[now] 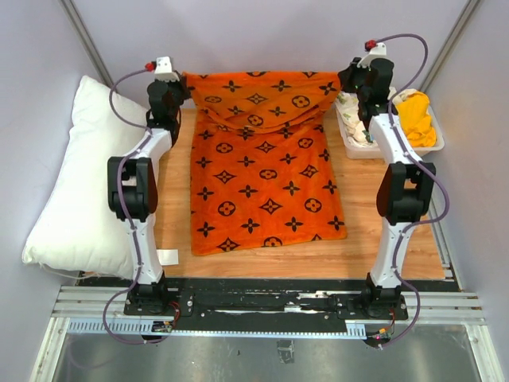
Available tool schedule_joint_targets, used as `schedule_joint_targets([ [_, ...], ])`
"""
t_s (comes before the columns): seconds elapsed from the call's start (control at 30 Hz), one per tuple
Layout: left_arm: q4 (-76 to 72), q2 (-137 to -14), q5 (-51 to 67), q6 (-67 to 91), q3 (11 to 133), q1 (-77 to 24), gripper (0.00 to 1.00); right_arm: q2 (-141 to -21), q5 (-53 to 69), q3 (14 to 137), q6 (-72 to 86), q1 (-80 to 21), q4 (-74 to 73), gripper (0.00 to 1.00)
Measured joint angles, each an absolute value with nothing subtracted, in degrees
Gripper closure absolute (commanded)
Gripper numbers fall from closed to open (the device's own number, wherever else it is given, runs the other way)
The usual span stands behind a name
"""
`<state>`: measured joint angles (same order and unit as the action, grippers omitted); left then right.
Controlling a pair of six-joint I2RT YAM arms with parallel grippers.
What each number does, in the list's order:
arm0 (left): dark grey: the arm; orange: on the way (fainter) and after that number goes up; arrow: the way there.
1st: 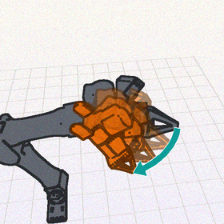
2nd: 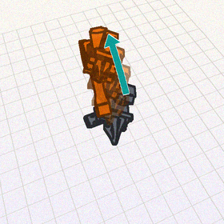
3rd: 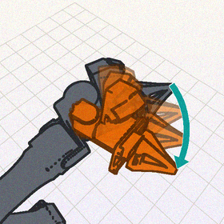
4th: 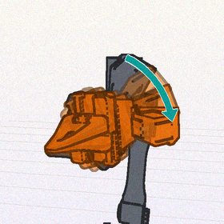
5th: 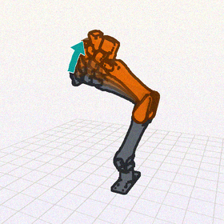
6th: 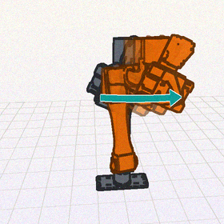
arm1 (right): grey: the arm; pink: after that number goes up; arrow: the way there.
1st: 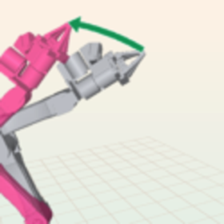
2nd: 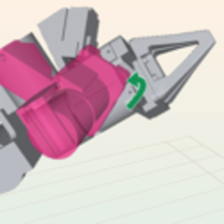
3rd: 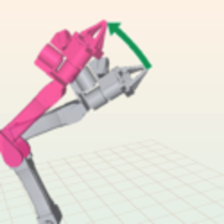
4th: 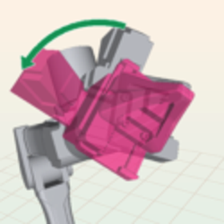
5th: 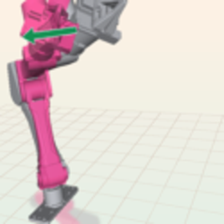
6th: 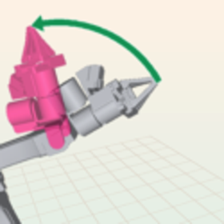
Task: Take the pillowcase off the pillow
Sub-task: Fold the pillowcase at the center of the board.
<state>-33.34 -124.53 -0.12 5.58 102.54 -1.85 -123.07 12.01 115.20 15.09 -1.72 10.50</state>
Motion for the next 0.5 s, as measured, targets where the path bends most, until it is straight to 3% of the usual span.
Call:
schedule_joint_targets([
  [0.2, -39.07, -105.73, -0.21, 10.0, 72.79, -2.04, 1.0, -106.98, 12.14, 96.51, 16.21, -1.72, 11.7, 0.99],
  [0.5, -47.53, -75.16, -1.78, 15.51, 41.39, -2.83, 1.0, -76.55, 11.88, 66.72, 21.26, -1.61, 14.31, 0.99],
])
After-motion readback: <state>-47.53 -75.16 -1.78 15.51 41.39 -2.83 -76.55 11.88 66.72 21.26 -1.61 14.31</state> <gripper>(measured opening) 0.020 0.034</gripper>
